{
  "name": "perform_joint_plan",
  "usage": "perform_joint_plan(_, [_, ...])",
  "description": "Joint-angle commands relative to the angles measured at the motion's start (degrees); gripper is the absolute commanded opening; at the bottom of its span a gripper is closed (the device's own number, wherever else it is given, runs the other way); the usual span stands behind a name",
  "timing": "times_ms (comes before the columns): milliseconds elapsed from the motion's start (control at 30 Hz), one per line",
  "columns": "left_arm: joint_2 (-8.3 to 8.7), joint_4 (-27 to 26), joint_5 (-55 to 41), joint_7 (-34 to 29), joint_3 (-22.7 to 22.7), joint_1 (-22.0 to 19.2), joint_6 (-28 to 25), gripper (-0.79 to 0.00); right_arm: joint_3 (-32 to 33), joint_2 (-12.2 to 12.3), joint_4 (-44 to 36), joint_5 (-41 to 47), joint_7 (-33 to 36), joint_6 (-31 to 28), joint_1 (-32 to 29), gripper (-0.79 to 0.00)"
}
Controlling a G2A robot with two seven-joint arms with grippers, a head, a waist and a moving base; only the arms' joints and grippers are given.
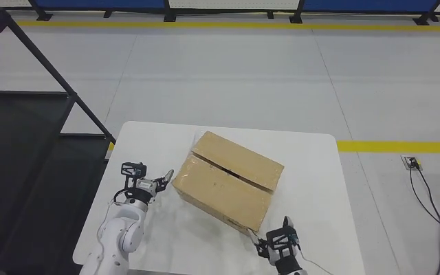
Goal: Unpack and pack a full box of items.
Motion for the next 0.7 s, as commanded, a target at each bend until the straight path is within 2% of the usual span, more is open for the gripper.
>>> perform_joint_plan(0, [0.1, -0.24, 0.84, 0.19, 0.33, 0.27, -1.44, 0.0, 1.27, 0.07, -0.73, 2.52, -2.26, -1.17, -1.03, 0.0])
perform_joint_plan(100, [0.21, -0.42, 1.76, 0.69, 0.64, 0.71, -2.8, 0.0, 2.76, 0.31, -1.44, 5.48, -5.31, -5.37, -2.47, 0.0])
perform_joint_plan(233, [0.43, -0.29, 2.76, 1.54, 0.78, 1.22, -5.1, 0.0, 6.13, 0.91, -1.98, 11.57, -5.85, -14.91, -3.46, 0.0])
perform_joint_plan(400, [0.6, -0.63, 3.23, 2.12, 0.75, 1.81, -6.39, 0.0, 8.36, 1.32, -2.55, 13.57, -5.49, -19.68, -3.96, 0.0])
perform_joint_plan(533, [0.7, -1.01, 3.95, 2.04, 1.21, 2.12, -7.4, 0.0, 9.56, 1.75, -2.27, 15.67, -5.37, -26.86, -3.59, 0.0])
perform_joint_plan(667, [0.85, -1.47, 4.79, 2.54, 1.58, 2.71, -8.93, 0.0, 10.94, 2.03, -2.17, 16.86, -5.69, -29.91, -3.46, 0.0])
